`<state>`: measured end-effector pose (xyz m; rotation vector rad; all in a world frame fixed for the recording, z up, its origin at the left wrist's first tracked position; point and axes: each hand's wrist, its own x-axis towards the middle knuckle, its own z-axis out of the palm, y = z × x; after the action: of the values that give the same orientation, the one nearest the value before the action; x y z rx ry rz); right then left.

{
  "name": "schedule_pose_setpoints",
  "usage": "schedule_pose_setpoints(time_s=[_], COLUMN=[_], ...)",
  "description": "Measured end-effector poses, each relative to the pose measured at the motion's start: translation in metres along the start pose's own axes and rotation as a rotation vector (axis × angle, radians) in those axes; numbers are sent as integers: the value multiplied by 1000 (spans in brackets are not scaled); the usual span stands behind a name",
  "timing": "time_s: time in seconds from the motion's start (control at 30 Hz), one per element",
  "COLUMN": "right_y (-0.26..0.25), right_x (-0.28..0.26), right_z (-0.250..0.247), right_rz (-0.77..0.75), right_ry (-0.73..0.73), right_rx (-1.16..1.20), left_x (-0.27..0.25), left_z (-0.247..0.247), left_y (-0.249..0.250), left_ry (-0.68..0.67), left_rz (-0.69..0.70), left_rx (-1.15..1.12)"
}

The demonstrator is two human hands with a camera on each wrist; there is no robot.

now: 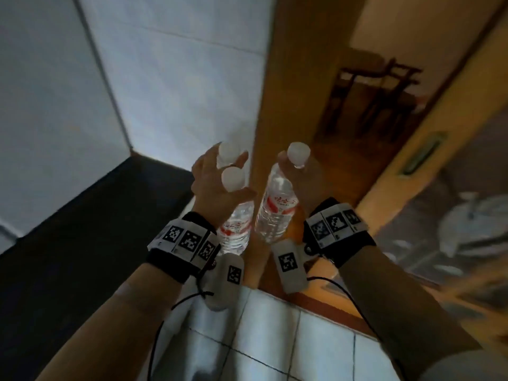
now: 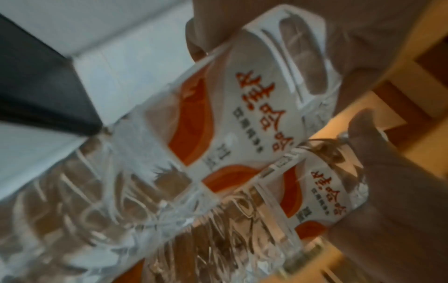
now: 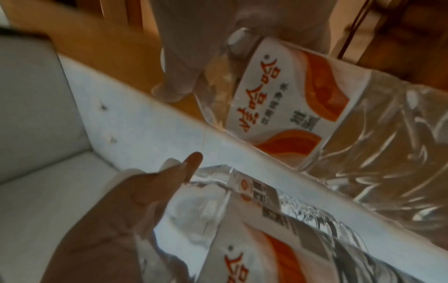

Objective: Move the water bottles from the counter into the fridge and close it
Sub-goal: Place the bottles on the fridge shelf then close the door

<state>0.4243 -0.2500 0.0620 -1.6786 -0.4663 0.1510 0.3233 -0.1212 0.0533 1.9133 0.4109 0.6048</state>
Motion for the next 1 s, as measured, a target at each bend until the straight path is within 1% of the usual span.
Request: schedule_pose_setpoints(time_s=[0.07, 0.13, 0.17, 0.2, 0.3, 0.37, 0.43, 0.5, 0.6, 0.7, 0.8, 0.9, 0.97, 1.0], right_y=[-2, -2, -2, -2, 3, 2, 3, 3, 3, 10, 20, 23, 16, 11], right_x=[-22, -47, -65, -78, -135, -176, -213, -249, -297, -333, -357, -372, -383, -389], right_z=[-77, -147, -197, -229, -355, -429, -494, -554, -633, -704, -774, -845, -893, -919], right_rz=[-33, -51, -67, -77, -65, -69, -45, -31, -2, 11, 25, 35, 48, 38], right_ry=[161, 254, 317, 338, 493, 580, 684, 788, 947, 1080, 1174, 1260, 1329, 1365], right_rx=[3, -53, -75, -61, -74, -115, -141, -161, -195, -179, -192, -220, -255, -266], left_x=[-9, -24, -39, -49, -92, -124, -159, -192, -239, -273, -304, -330, -351, -363], left_z=[65, 127, 171, 199, 316, 385, 445, 500, 577, 651, 724, 803, 848, 868], left_y=[27, 51, 73, 85, 131, 163, 201, 237, 286, 329, 371, 416, 451, 473], left_ry=[-93, -197, -274, -316, -491, -637, -720, -817, -1052, -1159, -1330, -1414, -1452, -1495], left_rz=[7, 9, 11, -8, -24, -43, -34, -25, -5, 24, 70, 105, 135, 155], left_rx=[-95, -196, -256, -311, -448, -476, -547, -624, -646, -677, -638, -663, -681, -693])
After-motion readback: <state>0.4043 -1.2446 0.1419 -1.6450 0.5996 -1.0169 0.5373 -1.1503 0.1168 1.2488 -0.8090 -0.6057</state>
